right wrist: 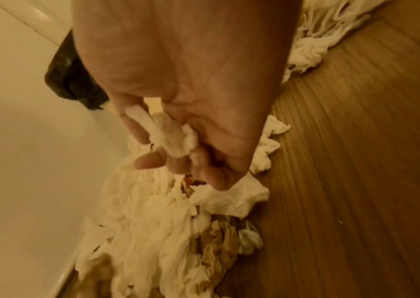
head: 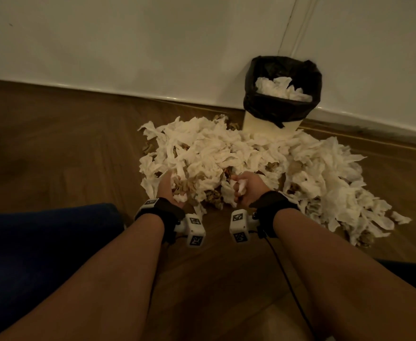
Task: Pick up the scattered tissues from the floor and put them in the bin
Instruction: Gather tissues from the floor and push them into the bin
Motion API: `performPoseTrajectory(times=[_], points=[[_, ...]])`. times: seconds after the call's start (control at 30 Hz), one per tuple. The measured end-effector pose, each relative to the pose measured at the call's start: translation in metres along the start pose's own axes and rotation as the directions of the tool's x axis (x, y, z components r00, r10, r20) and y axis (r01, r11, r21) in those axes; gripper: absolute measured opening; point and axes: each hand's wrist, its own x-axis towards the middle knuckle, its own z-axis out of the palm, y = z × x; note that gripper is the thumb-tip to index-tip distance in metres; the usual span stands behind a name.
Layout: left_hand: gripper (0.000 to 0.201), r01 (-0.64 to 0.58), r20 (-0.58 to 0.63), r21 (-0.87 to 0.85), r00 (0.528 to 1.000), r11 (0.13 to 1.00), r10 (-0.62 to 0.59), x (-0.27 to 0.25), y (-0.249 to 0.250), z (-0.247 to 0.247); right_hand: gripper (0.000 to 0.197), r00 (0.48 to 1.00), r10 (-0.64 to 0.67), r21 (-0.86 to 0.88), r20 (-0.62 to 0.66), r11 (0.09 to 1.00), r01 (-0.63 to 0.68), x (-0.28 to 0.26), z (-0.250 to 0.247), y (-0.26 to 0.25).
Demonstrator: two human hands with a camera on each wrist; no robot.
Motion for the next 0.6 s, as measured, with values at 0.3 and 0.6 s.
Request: performPoseTrajectory(times=[0.3, 0.6], points=[[0.040, -0.085, 0.069, 0.223, 0.995, 0.971, 0.071, -0.015, 0.019, 0.025, 0.041, 0.996, -0.092, -0.054, 0.014, 0.994, 0.093, -0.032, -0.008, -0.029], [0.050, -0.206, 0.143, 0.316, 0.975, 0.926, 0.168, -0.041, 0.044, 0.060, 0.050, 0.971, -0.222, -0.124, 0.092, 0.965, 0.232, -0.077, -0.006, -0.071]])
